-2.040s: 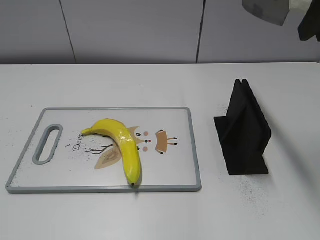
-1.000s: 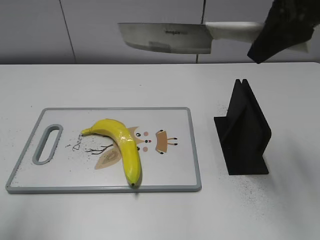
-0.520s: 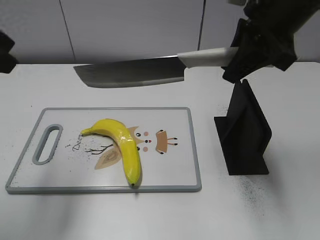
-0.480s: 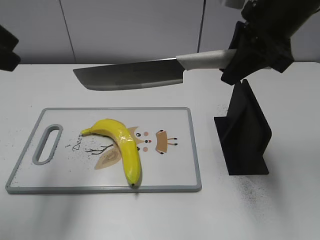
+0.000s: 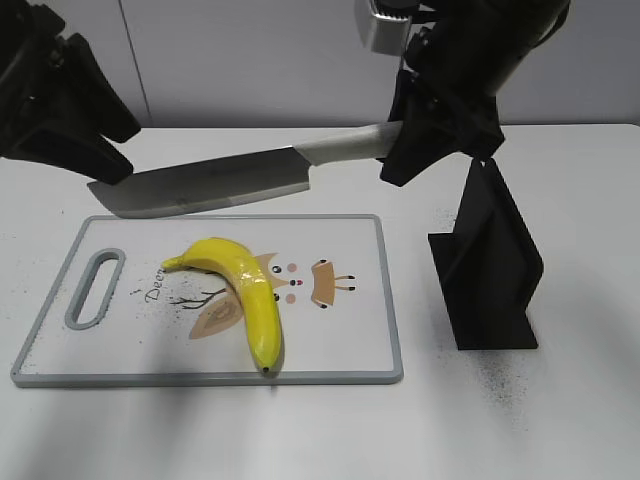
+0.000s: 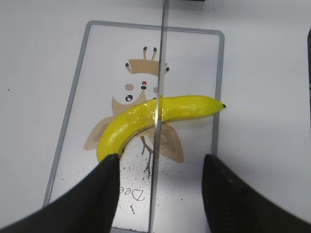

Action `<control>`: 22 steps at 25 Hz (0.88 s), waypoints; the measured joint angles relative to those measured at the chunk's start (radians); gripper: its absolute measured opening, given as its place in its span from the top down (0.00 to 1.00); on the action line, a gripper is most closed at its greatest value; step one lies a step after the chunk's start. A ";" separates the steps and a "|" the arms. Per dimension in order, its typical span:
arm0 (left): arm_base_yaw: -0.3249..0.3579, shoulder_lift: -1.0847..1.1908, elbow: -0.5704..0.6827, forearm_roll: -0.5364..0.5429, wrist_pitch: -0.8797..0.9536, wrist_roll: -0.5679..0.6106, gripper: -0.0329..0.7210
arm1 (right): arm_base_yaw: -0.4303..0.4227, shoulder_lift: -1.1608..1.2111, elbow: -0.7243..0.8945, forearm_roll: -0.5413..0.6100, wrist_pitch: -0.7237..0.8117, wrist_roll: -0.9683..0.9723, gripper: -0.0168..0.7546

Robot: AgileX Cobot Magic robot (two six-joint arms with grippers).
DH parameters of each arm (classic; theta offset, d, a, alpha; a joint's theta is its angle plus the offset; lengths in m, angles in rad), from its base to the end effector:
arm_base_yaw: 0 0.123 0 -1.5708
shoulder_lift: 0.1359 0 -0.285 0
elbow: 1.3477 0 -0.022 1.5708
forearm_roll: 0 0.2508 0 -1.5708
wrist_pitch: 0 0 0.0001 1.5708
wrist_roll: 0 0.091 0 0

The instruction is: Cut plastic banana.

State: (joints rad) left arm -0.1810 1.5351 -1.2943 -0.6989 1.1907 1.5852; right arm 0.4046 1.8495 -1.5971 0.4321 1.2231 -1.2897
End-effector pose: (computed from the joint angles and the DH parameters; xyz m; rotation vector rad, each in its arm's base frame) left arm 0.2884 -0.1081 0.3208 1.7677 1.7631 -0.4887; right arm 0.3384 0.1839 0.2826 -1.9696 1.9465 0.4243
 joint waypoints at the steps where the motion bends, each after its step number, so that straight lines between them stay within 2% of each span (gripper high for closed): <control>1: -0.004 0.010 0.000 0.005 -0.008 0.000 0.28 | 0.002 0.004 -0.010 0.004 0.000 -0.001 0.76; 8: -0.005 0.071 -0.001 0.047 -0.055 0.002 0.31 | 0.006 0.017 -0.041 0.019 0.000 -0.033 0.76; 10: -0.005 0.079 -0.001 0.050 -0.075 0.002 0.37 | 0.006 0.017 -0.041 0.019 0.000 -0.038 0.76; 15: -0.005 0.085 -0.001 0.062 -0.079 -0.008 0.68 | 0.006 0.019 -0.042 0.028 -0.014 -0.038 0.76; 16: -0.005 0.087 -0.001 0.062 -0.075 -0.008 0.72 | 0.006 0.020 -0.042 0.030 -0.015 -0.038 0.76; 22: -0.007 0.095 -0.001 0.075 -0.061 -0.009 0.78 | 0.006 0.020 -0.042 0.039 -0.015 -0.038 0.76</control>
State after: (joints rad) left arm -0.1883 1.6296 -1.2953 -0.6236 1.1302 1.5762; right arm 0.4103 1.8694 -1.6393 0.4707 1.2077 -1.3282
